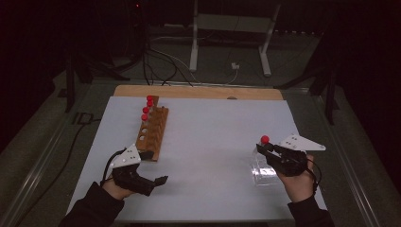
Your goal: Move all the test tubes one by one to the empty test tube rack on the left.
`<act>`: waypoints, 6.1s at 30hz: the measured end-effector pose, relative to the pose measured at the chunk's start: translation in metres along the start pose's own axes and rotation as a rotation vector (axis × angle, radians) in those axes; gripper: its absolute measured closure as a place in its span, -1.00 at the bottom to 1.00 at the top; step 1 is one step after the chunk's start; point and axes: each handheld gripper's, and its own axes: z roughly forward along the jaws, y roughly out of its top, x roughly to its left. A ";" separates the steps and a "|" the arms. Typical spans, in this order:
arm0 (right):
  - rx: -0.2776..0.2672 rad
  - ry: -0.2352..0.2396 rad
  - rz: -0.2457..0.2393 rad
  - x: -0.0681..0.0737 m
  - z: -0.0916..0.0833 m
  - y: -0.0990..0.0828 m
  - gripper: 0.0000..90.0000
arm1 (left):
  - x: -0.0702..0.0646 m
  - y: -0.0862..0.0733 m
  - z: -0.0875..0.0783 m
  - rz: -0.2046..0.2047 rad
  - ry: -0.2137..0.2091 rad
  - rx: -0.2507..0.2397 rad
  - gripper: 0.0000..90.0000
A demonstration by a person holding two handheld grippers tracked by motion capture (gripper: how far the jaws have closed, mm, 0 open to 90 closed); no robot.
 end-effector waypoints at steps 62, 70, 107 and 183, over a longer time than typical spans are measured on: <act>0.103 0.273 -0.129 0.079 0.056 -0.003 0.68 | -0.036 0.097 0.076 0.170 -0.249 -0.029 -0.85; 0.099 0.281 -0.129 0.080 0.055 -0.003 0.67 | -0.041 0.100 0.088 0.185 -0.273 -0.038 -0.62; -0.007 0.286 -0.050 0.072 0.044 -0.001 -0.39 | -0.025 0.104 0.088 0.240 -0.163 -0.050 0.60; -0.085 0.312 -0.004 0.062 0.035 0.000 -1.00 | 0.112 0.030 0.010 0.012 0.396 0.030 0.60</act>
